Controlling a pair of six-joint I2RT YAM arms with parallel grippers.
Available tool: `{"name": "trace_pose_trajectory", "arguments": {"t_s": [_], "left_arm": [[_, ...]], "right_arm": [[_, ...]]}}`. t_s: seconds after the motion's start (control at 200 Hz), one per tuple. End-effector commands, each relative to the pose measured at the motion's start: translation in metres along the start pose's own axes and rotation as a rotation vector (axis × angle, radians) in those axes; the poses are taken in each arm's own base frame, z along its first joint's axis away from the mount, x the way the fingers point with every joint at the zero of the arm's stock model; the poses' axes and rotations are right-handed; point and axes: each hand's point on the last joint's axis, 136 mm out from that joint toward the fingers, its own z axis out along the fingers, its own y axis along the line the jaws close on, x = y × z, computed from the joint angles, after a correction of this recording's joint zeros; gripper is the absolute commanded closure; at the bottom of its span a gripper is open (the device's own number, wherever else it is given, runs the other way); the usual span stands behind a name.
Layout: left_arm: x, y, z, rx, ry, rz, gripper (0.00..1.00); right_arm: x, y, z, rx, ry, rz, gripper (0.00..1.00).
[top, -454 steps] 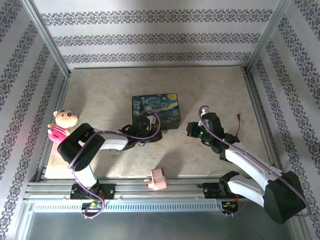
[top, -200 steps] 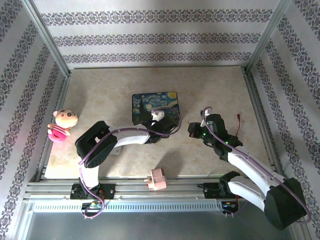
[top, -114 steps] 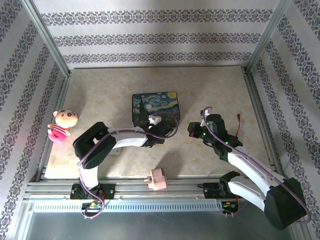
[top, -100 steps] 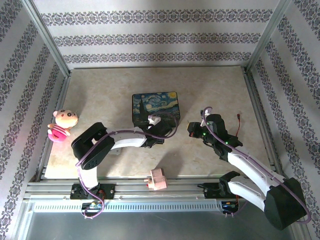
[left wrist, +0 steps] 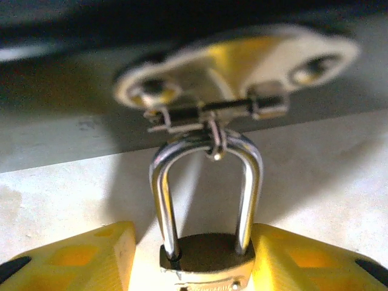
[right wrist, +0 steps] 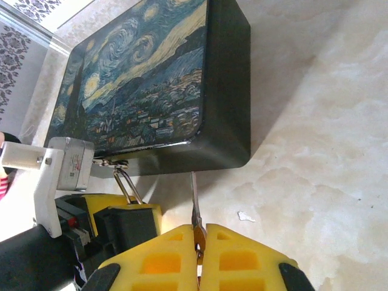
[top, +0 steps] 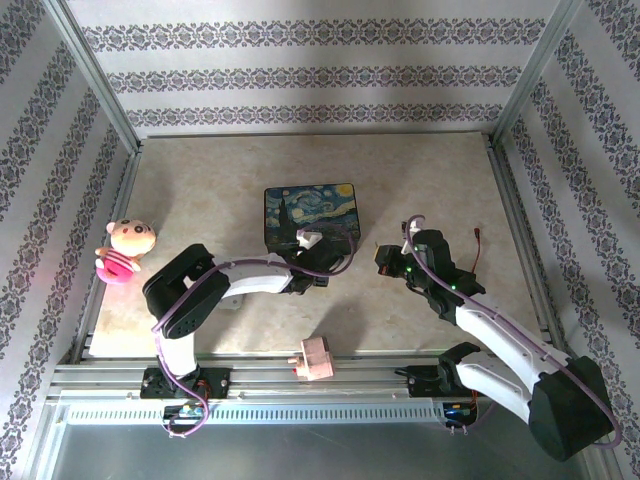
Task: Unlock the padlock with the key
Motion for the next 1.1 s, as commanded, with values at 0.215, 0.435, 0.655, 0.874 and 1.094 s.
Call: {"name": "trace_pose_trajectory", "arguments": {"t_s": [0.215, 0.435, 0.655, 0.874, 1.094], "left_arm": [[-0.008, -0.005, 0.005, 0.044, 0.013, -0.049, 0.62], [-0.012, -0.013, 0.003, 0.105, 0.018, -0.087, 0.69], [-0.023, -0.023, -0.006, 0.245, 0.061, -0.219, 0.71], [-0.041, -0.030, -0.021, 0.363, 0.072, -0.300, 0.71], [-0.055, -0.040, -0.026, 0.455, 0.096, -0.349, 0.72]], "right_arm": [[0.019, -0.014, 0.009, 0.024, 0.025, 0.028, 1.00], [0.040, -0.012, 0.021, -0.006, 0.070, 0.026, 1.00], [0.060, 0.004, 0.031, -0.087, 0.106, -0.037, 1.00], [0.072, 0.018, 0.042, -0.136, 0.113, -0.117, 1.00], [0.077, 0.028, 0.050, -0.186, 0.089, -0.189, 1.00]]}}
